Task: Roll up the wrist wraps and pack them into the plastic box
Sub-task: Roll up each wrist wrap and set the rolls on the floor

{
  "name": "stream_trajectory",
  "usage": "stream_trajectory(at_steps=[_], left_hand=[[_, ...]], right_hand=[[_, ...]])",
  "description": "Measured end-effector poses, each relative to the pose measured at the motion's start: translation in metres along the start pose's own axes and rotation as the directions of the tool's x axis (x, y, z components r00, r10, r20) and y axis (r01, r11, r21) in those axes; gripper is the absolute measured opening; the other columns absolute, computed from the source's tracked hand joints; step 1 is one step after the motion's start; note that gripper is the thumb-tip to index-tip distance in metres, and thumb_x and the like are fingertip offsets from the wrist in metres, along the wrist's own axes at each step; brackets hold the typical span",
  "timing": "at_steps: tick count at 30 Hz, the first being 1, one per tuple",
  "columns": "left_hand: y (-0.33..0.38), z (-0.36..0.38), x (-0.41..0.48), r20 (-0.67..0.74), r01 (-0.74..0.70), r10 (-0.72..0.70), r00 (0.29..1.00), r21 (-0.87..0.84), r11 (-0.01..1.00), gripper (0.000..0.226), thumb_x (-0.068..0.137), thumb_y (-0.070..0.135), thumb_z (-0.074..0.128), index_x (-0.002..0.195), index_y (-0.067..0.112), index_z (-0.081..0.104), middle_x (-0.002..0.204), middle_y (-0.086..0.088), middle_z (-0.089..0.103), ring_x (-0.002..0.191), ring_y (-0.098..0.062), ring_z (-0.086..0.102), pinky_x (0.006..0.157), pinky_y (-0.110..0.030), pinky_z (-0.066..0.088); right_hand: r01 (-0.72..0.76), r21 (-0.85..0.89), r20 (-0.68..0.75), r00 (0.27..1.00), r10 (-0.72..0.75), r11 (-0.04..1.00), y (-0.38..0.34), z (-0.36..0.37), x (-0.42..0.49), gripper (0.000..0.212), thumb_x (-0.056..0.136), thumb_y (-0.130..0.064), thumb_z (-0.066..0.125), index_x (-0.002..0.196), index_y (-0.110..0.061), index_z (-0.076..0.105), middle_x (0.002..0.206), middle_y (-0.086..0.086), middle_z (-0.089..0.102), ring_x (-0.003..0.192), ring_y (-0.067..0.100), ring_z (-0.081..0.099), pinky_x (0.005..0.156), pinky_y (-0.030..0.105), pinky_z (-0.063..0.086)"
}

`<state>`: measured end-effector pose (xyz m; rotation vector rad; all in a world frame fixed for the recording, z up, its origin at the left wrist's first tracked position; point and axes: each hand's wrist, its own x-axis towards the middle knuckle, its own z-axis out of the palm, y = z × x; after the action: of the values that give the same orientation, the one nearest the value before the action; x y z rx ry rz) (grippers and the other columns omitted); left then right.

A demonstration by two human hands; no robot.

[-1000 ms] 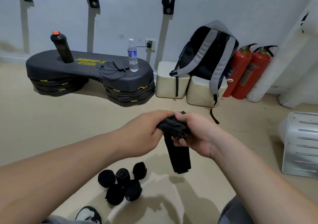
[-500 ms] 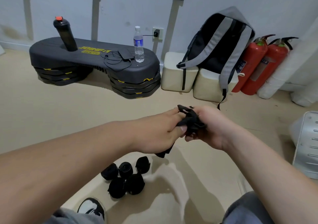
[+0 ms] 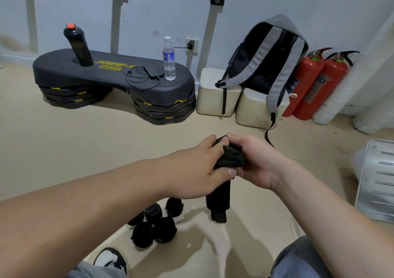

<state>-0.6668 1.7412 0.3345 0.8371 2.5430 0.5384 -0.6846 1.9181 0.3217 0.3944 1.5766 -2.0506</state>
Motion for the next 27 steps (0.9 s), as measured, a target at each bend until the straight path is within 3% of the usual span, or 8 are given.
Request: stream_trajectory(at_steps=[3,6,9,12,15,19,22,27], left_hand=[[-0.003,-0.002,-0.004,-0.063,-0.022,0.027,0.998,0.083,0.996,0.082,0.103,0.047,0.057,0.168,0.025,0.01,0.167,-0.005,0.022,0.149,-0.03,0.042,0.115,-0.042,0.043],[-0.008,-0.004,-0.002,-0.186,-0.032,0.03,0.982,-0.006,0.999,0.044,0.106,0.033,0.053,0.147,0.022,0.043,0.144,-0.001,0.048,0.128,-0.027,0.056,0.106,-0.04,0.047],[-0.011,-0.012,-0.004,-0.237,0.017,-0.046,0.97,-0.122,0.992,0.03,0.107,0.024,0.049,0.137,0.025,0.048,0.129,-0.002,0.065,0.118,-0.026,0.061,0.095,-0.034,0.048],[-0.016,-0.019,-0.006,-0.324,0.042,-0.123,0.938,-0.243,0.969,0.027,0.108,0.027,0.05,0.133,0.019,0.051,0.121,-0.008,0.071,0.112,-0.031,0.066,0.096,-0.044,0.052],[-0.015,-0.02,-0.009,-0.289,0.031,-0.201,0.936,-0.5,0.865,0.014,0.11,0.034,0.05,0.112,0.021,0.056,0.105,-0.004,0.073,0.095,-0.025,0.075,0.091,-0.05,0.059],[-0.007,-0.021,-0.015,-0.19,0.021,-0.195,0.962,-0.661,0.75,0.022,0.111,0.036,0.047,0.125,0.023,0.058,0.109,-0.001,0.075,0.089,-0.021,0.079,0.076,-0.037,0.061],[-0.001,-0.022,-0.022,-0.154,0.009,-0.151,0.976,-0.672,0.74,0.024,0.112,0.039,0.046,0.127,0.027,0.059,0.104,0.008,0.074,0.088,-0.025,0.079,0.07,-0.031,0.054],[0.002,-0.016,-0.029,-0.098,-0.016,-0.059,0.993,-0.627,0.779,0.012,0.108,0.027,0.057,0.118,0.021,0.06,0.098,0.0,0.072,0.08,-0.022,0.077,0.068,-0.032,0.053]], right_hand=[[-0.015,0.061,0.034,0.999,0.012,0.998,0.0,0.003,-0.004,0.039,0.113,-0.026,0.037,0.102,-0.004,0.068,0.082,0.012,0.076,0.07,0.025,0.077,0.064,0.036,0.061],[-0.016,0.117,0.079,0.997,0.007,0.993,-0.004,0.002,-0.005,0.043,0.11,-0.029,0.035,0.104,-0.003,0.069,0.095,0.016,0.076,0.083,0.031,0.075,0.082,0.046,0.059],[-0.025,0.1,0.141,0.99,0.011,0.995,-0.007,-0.003,-0.005,0.058,0.107,-0.035,0.028,0.121,0.007,0.066,0.114,0.028,0.073,0.101,0.042,0.073,0.102,0.058,0.051],[0.034,-0.079,0.123,0.992,-0.024,0.996,-0.006,-0.008,-0.011,0.053,0.1,-0.021,0.026,0.114,0.01,0.067,0.116,0.038,0.071,0.106,0.047,0.072,0.097,0.053,0.053],[0.259,-0.225,0.044,0.966,-0.255,0.939,0.0,-0.012,-0.015,0.027,0.087,-0.005,0.049,0.107,0.004,0.065,0.097,0.027,0.077,0.085,0.038,0.072,0.077,0.042,0.058],[0.441,-0.347,0.008,0.884,-0.468,0.828,0.009,-0.006,-0.024,0.033,0.086,-0.024,0.076,0.117,-0.015,0.068,0.088,0.006,0.063,0.081,0.017,0.063,0.073,0.033,0.056],[0.507,-0.46,0.029,0.829,-0.558,0.729,0.018,0.007,-0.03,0.018,0.105,-0.024,0.065,0.119,-0.032,0.073,0.104,0.001,0.07,0.094,0.01,0.065,0.085,0.031,0.055],[0.463,-0.464,-0.011,0.85,-0.527,0.755,0.023,0.022,-0.037,0.019,0.109,-0.02,0.056,0.104,-0.01,0.071,0.104,0.022,0.072,0.088,0.021,0.068,0.083,0.038,0.055]])
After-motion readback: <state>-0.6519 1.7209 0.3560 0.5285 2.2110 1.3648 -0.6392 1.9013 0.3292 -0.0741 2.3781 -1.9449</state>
